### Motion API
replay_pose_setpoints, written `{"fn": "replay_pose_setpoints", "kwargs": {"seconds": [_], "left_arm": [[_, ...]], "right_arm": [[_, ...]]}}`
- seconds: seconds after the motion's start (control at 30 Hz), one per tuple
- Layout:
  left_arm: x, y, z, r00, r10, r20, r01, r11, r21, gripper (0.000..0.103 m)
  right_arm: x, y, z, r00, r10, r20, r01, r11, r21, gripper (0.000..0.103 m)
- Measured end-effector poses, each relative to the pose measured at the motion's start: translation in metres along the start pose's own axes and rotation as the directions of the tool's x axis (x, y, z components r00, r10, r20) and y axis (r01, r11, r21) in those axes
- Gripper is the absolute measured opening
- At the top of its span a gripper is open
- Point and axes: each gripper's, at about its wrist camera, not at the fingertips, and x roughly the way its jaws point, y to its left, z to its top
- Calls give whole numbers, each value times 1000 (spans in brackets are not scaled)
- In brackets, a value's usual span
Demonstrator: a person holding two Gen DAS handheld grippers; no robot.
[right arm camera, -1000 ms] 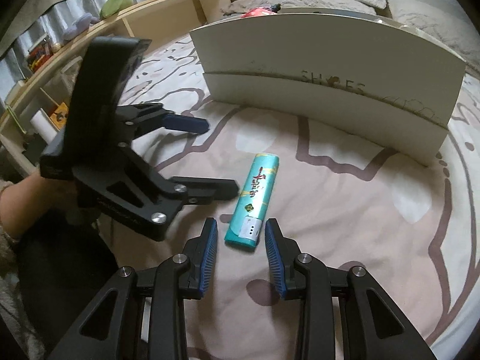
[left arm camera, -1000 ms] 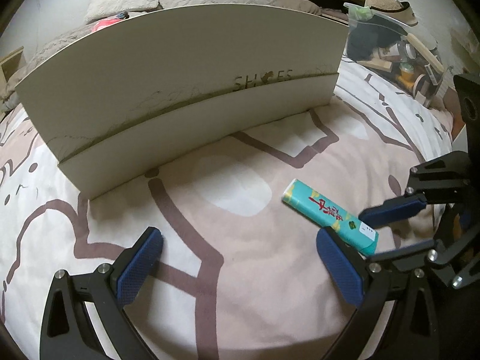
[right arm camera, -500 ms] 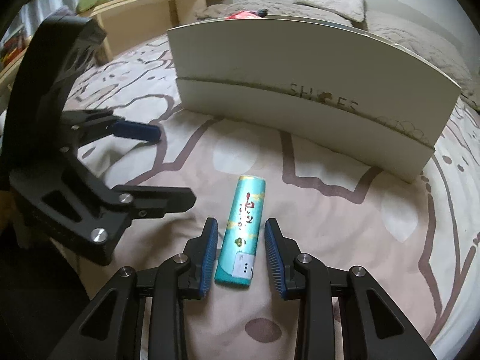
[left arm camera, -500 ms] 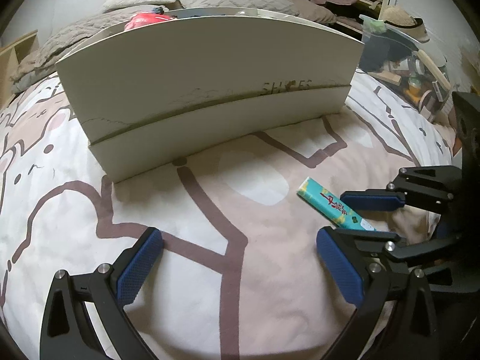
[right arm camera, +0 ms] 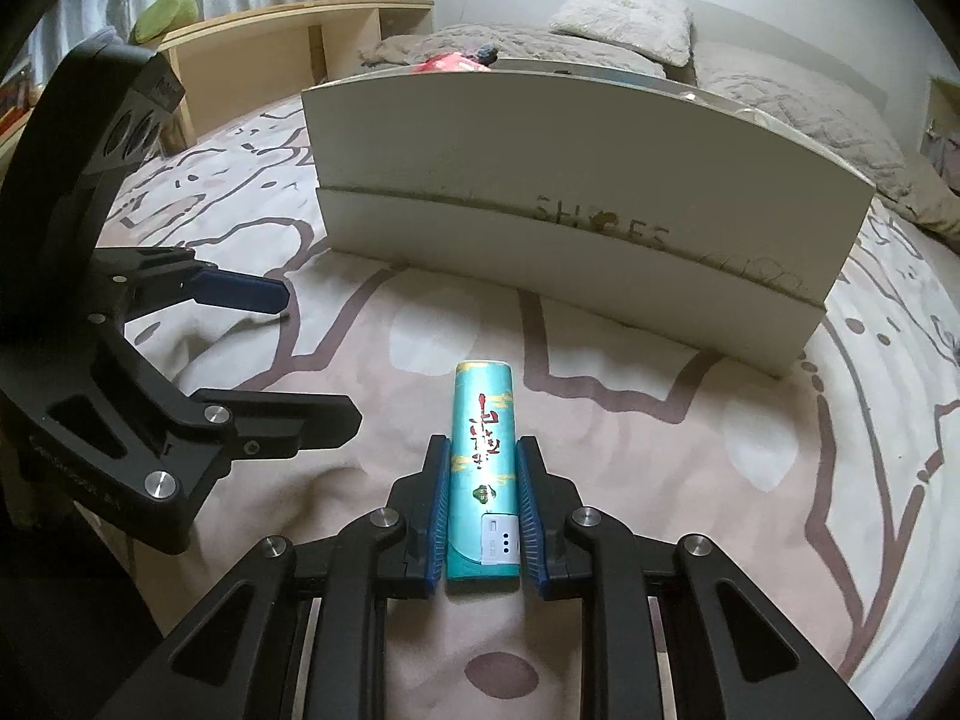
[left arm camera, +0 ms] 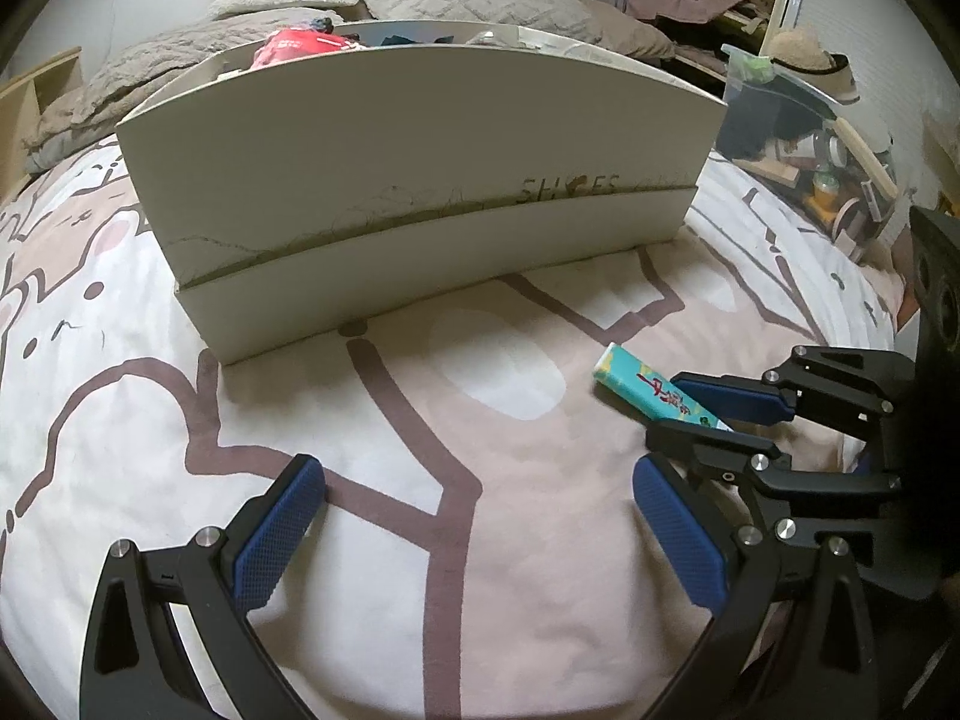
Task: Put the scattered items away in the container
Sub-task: 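Close the right tool on the teal lighter, then carry the lighter over the white box and open the right tool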
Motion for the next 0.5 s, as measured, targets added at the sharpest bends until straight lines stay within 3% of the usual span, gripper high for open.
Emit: {"fn": "replay_pose_setpoints", "kwargs": {"seconds": [0.2, 0.5], "left_arm": [[-8, -2, 2, 1000, -5, 22, 5, 1000, -8, 103], [-22, -17, 6, 997, -8, 70, 6, 1000, 24, 103]], "right_arm": [[-17, -9, 5, 999, 30, 24, -31, 997, 68, 22], [-71, -25, 47, 986, 53, 161, -72, 991, 113, 22]]}}
